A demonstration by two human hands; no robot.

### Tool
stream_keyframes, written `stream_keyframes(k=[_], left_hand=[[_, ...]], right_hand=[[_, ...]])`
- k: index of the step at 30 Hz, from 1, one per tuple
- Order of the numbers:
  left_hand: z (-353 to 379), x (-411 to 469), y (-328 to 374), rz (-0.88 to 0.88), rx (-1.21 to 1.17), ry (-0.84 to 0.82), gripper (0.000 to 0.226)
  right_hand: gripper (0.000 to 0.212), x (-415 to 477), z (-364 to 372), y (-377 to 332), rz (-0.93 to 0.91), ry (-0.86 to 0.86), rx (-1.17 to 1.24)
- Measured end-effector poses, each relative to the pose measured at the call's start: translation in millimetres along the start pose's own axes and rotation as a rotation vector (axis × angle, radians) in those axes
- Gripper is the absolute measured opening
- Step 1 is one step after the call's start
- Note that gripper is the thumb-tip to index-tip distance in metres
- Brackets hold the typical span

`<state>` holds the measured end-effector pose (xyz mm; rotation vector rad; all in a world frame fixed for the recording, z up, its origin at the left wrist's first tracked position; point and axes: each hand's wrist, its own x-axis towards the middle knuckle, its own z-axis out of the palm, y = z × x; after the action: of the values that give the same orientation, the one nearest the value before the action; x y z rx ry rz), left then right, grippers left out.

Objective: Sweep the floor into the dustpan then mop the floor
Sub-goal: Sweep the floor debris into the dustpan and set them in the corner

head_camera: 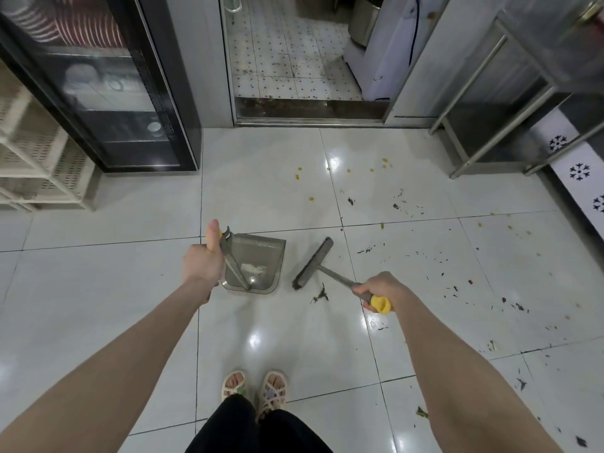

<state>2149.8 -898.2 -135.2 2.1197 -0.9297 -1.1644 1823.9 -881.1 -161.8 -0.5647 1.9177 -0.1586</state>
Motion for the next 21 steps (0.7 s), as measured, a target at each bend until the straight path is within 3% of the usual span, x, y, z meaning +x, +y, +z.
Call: stream_keyframes(k=[10, 21], left_hand=[[-36, 35, 18, 0.032, -0.06, 0.09, 0.087], [-103, 174, 52, 0.023, 0.02, 0.152, 0.087]], right_hand=[[0.02, 5, 59, -62, -0.155, -0.112, -0.002], [0.023, 39, 166, -190, -0.137, -0.172, 0.011]])
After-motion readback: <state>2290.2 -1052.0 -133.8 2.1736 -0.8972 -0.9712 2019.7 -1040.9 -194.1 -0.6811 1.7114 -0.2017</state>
